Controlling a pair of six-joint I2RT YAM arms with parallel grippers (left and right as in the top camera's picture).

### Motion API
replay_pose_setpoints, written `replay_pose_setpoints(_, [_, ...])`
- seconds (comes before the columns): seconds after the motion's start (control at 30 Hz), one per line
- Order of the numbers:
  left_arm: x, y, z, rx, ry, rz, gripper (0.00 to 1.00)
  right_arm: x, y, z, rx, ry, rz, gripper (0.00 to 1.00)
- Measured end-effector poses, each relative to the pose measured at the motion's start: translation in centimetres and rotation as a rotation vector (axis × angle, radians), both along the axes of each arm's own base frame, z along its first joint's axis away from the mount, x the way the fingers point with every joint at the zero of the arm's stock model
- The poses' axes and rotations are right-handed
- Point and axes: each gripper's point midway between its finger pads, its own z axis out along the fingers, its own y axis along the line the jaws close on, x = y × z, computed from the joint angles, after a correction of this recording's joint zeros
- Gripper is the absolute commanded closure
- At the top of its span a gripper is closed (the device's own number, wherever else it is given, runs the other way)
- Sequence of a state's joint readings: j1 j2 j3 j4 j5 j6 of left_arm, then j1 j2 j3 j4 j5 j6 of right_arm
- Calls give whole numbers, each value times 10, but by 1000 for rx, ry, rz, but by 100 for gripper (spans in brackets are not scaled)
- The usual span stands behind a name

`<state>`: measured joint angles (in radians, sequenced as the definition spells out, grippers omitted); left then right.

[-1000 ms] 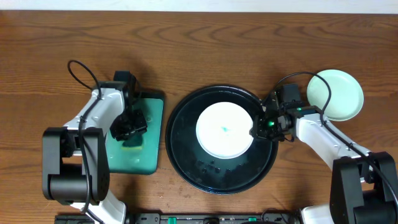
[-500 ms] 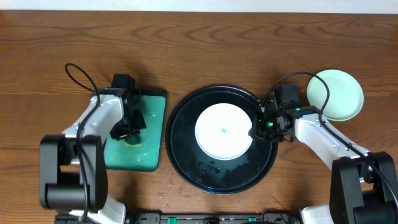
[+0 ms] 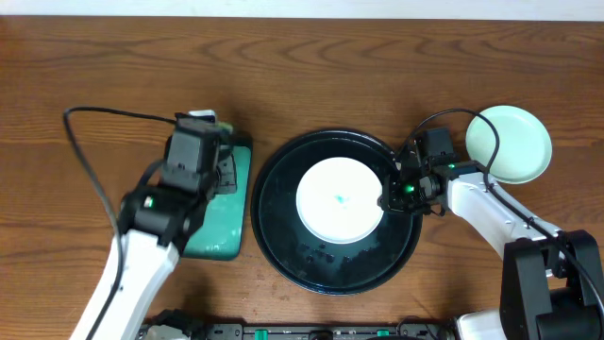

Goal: Clean dirty plates on tray and stack at the side

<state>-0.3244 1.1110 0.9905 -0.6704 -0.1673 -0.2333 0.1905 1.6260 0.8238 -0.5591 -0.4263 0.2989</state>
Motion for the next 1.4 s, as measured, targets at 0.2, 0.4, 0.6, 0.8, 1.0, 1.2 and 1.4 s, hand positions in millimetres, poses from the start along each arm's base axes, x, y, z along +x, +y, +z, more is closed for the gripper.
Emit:
replay_pose_setpoints(0.2, [-3, 3, 36, 65, -147, -13, 93, 0, 0, 0, -1, -3, 5, 99])
replay_pose_setpoints(0.4, [-2, 9, 39, 106, -160, -8, 92, 0, 0, 0, -1, -4, 8, 99])
replay_pose_setpoints(0.6, [-2, 12, 40, 125, -163, 1, 93, 0, 0, 0, -2, -5, 11, 99])
replay_pose_setpoints(0.8, [-2, 14, 40, 130, -164, 7, 93, 0, 0, 0, -2, -7, 13, 99])
replay_pose_setpoints(1.0, [-2, 23, 9, 138, -40, 76, 93, 0, 0, 0, -2, -7, 13, 99])
replay_pose_setpoints(1.2, [-19, 34, -61, 167, 261, 174, 93, -1, 0, 0, -4, 0, 14, 99])
replay_pose_setpoints(1.4, [-27, 19, -110, 119, 464, 169, 93, -2, 0, 0, -4, 1, 14, 99])
